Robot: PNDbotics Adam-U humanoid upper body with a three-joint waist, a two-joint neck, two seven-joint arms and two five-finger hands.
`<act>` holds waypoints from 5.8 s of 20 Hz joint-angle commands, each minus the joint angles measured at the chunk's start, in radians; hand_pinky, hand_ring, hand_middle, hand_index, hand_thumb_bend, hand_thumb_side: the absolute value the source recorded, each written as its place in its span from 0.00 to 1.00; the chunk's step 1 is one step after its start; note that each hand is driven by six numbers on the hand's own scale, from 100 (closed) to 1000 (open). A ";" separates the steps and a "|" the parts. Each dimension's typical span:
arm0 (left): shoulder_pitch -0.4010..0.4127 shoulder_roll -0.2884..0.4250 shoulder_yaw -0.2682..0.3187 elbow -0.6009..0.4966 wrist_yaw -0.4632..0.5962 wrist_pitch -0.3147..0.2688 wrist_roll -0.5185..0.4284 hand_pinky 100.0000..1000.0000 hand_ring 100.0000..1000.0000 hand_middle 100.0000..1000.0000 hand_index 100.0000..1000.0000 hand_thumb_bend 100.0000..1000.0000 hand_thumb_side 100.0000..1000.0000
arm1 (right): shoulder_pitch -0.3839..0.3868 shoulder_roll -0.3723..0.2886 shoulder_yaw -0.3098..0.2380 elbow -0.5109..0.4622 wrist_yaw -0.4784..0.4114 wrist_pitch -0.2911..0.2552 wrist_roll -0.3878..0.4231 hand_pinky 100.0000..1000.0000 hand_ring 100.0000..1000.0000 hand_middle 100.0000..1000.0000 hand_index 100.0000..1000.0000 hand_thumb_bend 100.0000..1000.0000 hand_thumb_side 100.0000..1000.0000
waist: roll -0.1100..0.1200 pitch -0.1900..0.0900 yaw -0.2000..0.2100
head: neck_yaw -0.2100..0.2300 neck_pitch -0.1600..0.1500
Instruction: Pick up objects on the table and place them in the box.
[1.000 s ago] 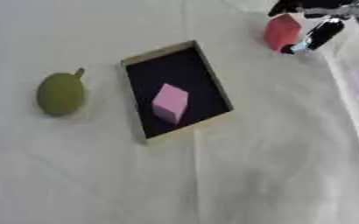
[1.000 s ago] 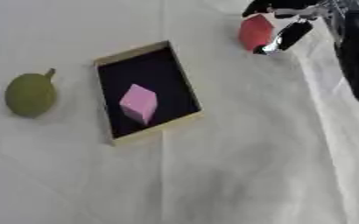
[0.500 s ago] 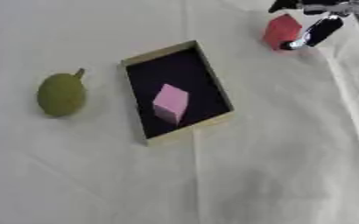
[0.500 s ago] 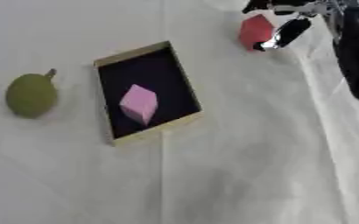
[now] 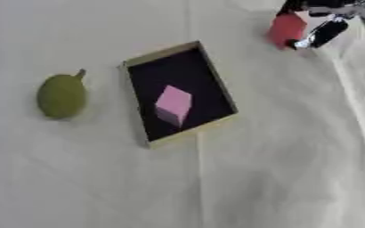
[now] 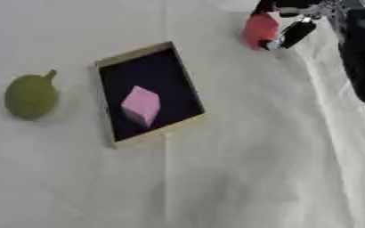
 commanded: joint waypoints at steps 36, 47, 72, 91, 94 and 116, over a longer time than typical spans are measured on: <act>0.004 0.037 0.004 0.014 -0.027 0.005 -0.024 0.84 0.95 0.90 0.96 0.00 0.54 | 0.047 -0.076 0.200 -0.525 -0.653 -0.054 0.174 0.72 0.67 0.53 0.68 0.00 0.28 | 0.011 -0.056 -0.026 | 0.038 0.036; -0.006 0.014 -0.005 0.000 -0.026 0.006 -0.028 0.84 0.95 0.90 0.96 0.00 0.53 | 0.013 0.049 0.318 -0.610 -0.819 -0.034 0.420 0.72 0.67 0.53 0.67 0.00 0.28 | 0.009 -0.063 -0.013 | 0.041 0.047; 0.017 -0.014 -0.033 -0.066 -0.044 -0.029 -0.042 0.84 0.95 0.90 0.96 0.00 0.54 | 0.099 0.184 0.355 -0.489 -0.589 -0.055 0.416 0.73 0.71 0.57 0.70 0.00 0.36 | -0.010 -0.063 -0.005 | 0.037 0.042; 0.028 -0.016 -0.035 -0.071 -0.055 -0.029 -0.042 0.84 0.96 0.90 0.96 0.00 0.55 | 0.109 0.169 0.410 -0.598 -0.526 -0.065 0.421 0.93 0.98 0.87 0.97 0.39 0.48 | -0.014 -0.066 -0.010 | 0.050 0.038; 0.028 -0.018 -0.037 -0.074 -0.055 -0.027 -0.044 0.84 0.96 0.90 0.96 0.00 0.55 | 0.110 0.167 0.410 -0.604 -0.529 -0.065 0.425 0.94 0.98 0.87 0.98 0.39 0.47 | -0.015 -0.068 -0.011 | 0.052 0.038; 0.130 -0.004 -0.070 -0.200 -0.038 -0.062 -0.079 0.84 0.96 0.90 0.96 0.00 0.56 | 0.329 -0.093 0.087 -1.083 -1.339 0.297 0.246 0.89 0.84 0.81 0.88 0.00 0.02 | -0.038 -0.082 -0.061 | 0.035 0.010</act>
